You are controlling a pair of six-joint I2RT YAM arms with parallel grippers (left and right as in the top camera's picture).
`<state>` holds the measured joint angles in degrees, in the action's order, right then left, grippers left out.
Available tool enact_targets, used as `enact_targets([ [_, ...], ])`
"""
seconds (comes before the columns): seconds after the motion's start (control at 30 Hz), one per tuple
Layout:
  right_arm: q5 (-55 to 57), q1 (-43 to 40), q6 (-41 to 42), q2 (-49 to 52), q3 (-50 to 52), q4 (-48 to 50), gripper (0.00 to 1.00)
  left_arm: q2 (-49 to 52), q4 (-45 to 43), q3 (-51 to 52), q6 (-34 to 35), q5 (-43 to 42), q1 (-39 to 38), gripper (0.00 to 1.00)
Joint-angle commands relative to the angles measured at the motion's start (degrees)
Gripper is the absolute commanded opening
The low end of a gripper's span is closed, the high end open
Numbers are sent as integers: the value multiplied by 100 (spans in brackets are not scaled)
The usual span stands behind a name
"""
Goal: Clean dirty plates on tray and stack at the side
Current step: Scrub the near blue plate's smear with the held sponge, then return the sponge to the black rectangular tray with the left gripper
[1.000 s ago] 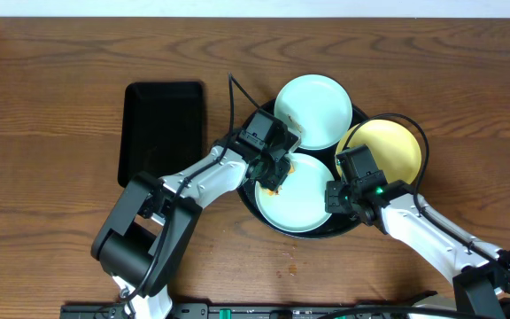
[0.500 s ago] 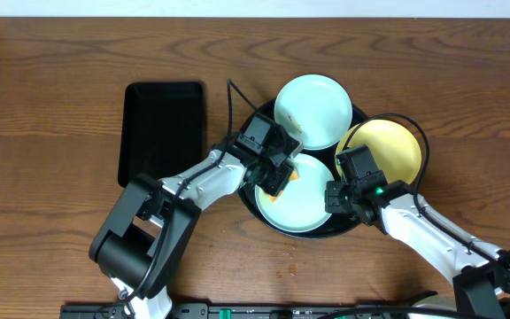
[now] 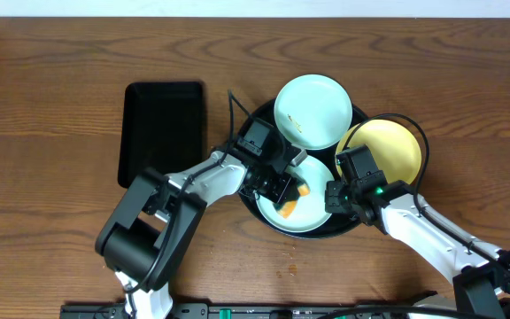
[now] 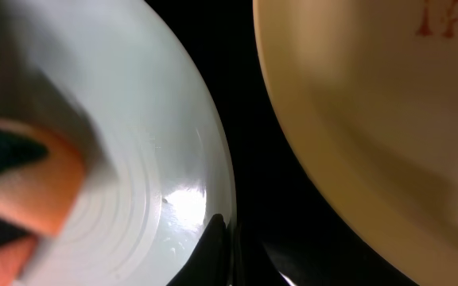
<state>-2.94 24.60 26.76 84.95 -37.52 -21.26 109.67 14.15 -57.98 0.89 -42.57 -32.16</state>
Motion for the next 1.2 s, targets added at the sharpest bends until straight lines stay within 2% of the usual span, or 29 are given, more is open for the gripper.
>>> enact_targets([
  [0.0,-50,55,-7,59,127,-15,1,105,-125,-170,422,-1475,201,8],
  [0.13,-50,55,-7,59,127,-20,1,-146,-490,-658,973,-2376,710,8],
  [0.27,-52,55,-7,59,127,-26,1,-501,-1185,-999,1794,-2809,1309,8],
  [0.33,-52,55,-7,59,127,-33,1,-730,-1637,-1064,2216,-2865,1650,8],
  [0.4,-52,55,-7,59,127,-33,2,-914,-1856,-1064,2323,-2841,1939,8],
  [0.53,-52,55,-4,59,127,-37,13,-1117,-1493,-1062,2319,-2435,2638,8],
  [0.6,-55,57,-4,59,127,-42,21,-1119,-997,-1062,2221,-2090,2964,8],
  [0.67,-55,57,-2,59,127,-48,24,-1119,-223,-1062,1775,-1425,3289,8],
  [0.8,-55,57,-2,59,127,-63,25,-1119,1008,-1062,1069,605,3744,8],
  [0.9,-55,57,-2,59,127,-50,24,-1119,1519,-1040,855,2162,3871,8],
  [1.0,-55,57,-2,59,127,-33,19,-1117,1598,-942,654,2848,3832,8],
  [1.07,-55,57,-2,59,127,-35,10,-1102,1530,-872,640,3025,3801,8],
  [1.13,-57,57,-2,59,127,-48,1,-1069,1449,-826,640,3073,3797,16],
  [1.17,-55,57,-2,59,127,-55,1,-1056,1425,-802,645,3121,3799,25],
])
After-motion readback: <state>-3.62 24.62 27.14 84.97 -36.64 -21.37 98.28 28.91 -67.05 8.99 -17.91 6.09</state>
